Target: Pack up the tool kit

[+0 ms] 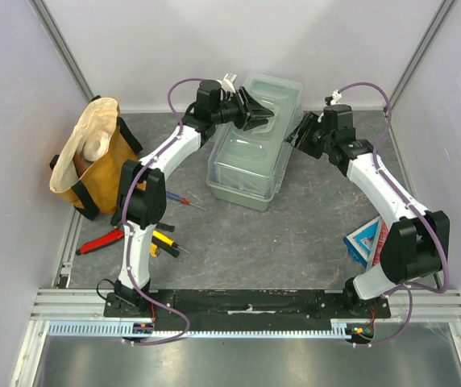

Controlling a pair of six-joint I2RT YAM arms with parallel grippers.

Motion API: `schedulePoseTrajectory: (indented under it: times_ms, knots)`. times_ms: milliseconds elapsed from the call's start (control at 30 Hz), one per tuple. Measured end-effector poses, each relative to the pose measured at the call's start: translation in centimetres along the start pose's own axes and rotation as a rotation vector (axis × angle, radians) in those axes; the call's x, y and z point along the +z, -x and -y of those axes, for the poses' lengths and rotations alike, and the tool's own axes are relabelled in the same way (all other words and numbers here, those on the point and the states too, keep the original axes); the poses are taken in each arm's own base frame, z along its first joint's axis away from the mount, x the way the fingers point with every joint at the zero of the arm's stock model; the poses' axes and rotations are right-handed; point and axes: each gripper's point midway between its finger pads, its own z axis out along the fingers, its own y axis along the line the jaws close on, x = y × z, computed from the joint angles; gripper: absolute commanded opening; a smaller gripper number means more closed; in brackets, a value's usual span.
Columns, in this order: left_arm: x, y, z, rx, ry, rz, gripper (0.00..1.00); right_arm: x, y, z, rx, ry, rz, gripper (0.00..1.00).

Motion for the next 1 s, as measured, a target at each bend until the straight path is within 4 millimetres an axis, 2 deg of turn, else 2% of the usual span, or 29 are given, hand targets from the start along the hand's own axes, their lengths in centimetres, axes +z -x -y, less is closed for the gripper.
schedulePoseTrajectory:
  times_ms: [200, 333, 467, 600, 867, 1000]
  knots:
    - [0.0, 0.0, 0.5, -0.032, -0.062, -0.006, 0.45, -0.8, 1.8, -3.6, 0.065, 0.152, 0.047, 0.58]
    - [0.2, -0.1, 0.5, -0.049, -0.081, -0.016, 0.43, -0.4, 2.5, -5.4, 0.114, 0.238, 0.057, 0.53]
    - [0.2, -0.1, 0.3, -0.057, -0.08, -0.014, 0.41, 1.4, 2.7, -5.7, 0.159, 0.255, 0.053, 0.5]
    - [0.1, 0.0, 0.3, -0.062, -0.088, -0.016, 0.41, 2.6, 4.2, -5.7, 0.192, 0.262, 0.076, 0.48]
    - [-0.3, 0.6, 0.5, -0.059, -0.107, -0.008, 0.41, 4.6, 3.8, -6.9, 0.225, 0.319, 0.051, 0.46]
    - [-0.4, 0.7, 0.5, -0.056, -0.111, -0.005, 0.42, 5.2, 4.0, -7.2, 0.236, 0.335, 0.049, 0.42]
